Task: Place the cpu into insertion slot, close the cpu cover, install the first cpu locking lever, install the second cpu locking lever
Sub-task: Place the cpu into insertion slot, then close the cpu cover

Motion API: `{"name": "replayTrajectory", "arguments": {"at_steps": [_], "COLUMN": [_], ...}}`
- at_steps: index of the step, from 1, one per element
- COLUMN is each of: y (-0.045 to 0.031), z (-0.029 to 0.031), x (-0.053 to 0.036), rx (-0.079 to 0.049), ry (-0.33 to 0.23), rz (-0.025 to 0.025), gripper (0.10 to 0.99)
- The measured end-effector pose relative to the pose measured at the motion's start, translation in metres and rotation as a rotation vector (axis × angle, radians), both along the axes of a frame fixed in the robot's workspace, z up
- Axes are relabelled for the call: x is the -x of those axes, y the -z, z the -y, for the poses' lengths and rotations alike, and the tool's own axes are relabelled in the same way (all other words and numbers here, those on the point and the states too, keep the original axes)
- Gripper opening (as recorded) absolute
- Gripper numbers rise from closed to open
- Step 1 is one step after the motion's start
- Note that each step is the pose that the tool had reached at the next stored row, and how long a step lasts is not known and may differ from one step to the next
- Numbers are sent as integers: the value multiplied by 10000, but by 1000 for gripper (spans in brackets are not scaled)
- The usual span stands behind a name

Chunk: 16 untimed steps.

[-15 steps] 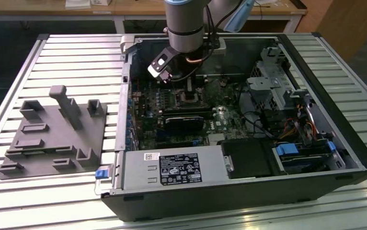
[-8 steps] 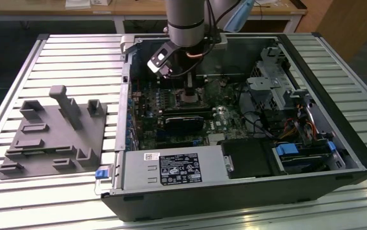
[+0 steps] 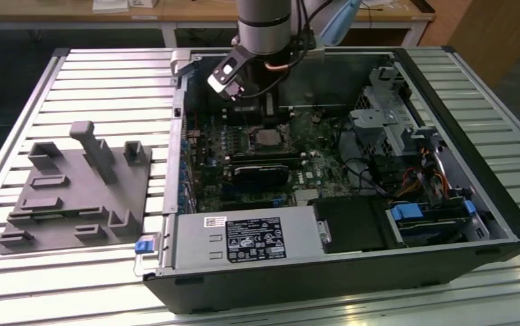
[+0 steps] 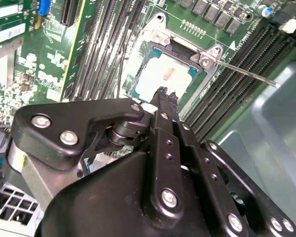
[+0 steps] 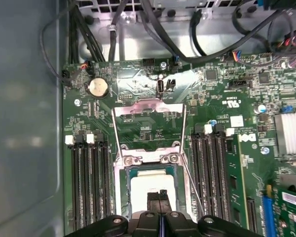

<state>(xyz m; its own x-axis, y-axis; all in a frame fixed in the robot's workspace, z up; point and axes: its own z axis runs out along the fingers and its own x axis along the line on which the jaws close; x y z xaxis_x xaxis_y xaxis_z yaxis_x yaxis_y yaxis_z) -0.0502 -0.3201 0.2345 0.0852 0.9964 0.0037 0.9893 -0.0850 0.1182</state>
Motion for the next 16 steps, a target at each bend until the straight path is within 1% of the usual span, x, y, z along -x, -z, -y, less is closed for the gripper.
{"name": "replayTrajectory", "arguments": {"at_steps": [6,16], "y": [-115,-128], "z": [-2,-2], "x": [0,0], "rx": [11,12], "ry": [0,0], "rz": [4,5], "gripper": [106,106]}}
